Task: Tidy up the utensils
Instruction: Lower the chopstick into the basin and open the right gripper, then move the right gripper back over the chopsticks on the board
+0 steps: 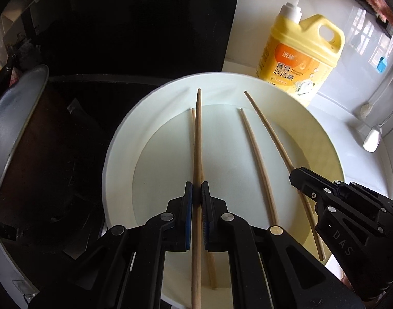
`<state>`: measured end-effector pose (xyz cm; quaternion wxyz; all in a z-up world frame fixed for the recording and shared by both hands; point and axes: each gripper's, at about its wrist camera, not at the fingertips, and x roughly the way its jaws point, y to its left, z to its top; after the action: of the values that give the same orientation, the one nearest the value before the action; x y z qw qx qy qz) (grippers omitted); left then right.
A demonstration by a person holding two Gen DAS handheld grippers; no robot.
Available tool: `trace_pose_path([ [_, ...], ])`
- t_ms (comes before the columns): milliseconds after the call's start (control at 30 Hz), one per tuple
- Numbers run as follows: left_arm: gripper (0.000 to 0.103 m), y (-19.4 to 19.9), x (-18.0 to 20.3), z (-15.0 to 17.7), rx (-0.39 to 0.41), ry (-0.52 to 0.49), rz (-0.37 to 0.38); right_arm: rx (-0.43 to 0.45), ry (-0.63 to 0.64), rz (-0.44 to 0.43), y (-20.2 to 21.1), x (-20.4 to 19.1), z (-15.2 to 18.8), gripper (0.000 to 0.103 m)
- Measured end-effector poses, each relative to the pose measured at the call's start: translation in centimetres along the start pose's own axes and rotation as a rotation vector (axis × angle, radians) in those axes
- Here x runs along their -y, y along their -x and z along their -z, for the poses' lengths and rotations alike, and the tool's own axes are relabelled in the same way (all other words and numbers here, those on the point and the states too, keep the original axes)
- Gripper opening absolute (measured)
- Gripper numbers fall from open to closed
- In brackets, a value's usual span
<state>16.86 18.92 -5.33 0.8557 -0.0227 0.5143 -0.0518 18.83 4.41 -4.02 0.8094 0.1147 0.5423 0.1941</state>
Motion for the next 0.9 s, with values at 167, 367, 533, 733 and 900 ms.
trace_pose_path([
  [167,0.007,-1.2,-0.2,-0.2,-0.027,-0.003,0.005,-0.03,-0.016,0.006,-0.8,0.2,-0.1,0.006],
  [367,0.008,-1.7,-0.5,0.1,-0.043,0.008,0.012,-0.046,-0.032,0.012,-1.2,0.6,0.0,0.007],
  [533,0.035,-1.1,-1.0,0.2,-0.027,0.031,-0.005,-0.015,-0.028,0.038,-0.3,0.8,0.1,0.017],
  [733,0.053,0.1,-1.8,0.4,0.007,0.042,-0.031,0.004,-0.042,0.044,0.6,1.1,0.2,0.019],
  [900,0.061,0.9,-2.0,0.7,0.017,0.044,-0.048,0.009,-0.047,0.052,1.4,1.4,0.6,0.024],
])
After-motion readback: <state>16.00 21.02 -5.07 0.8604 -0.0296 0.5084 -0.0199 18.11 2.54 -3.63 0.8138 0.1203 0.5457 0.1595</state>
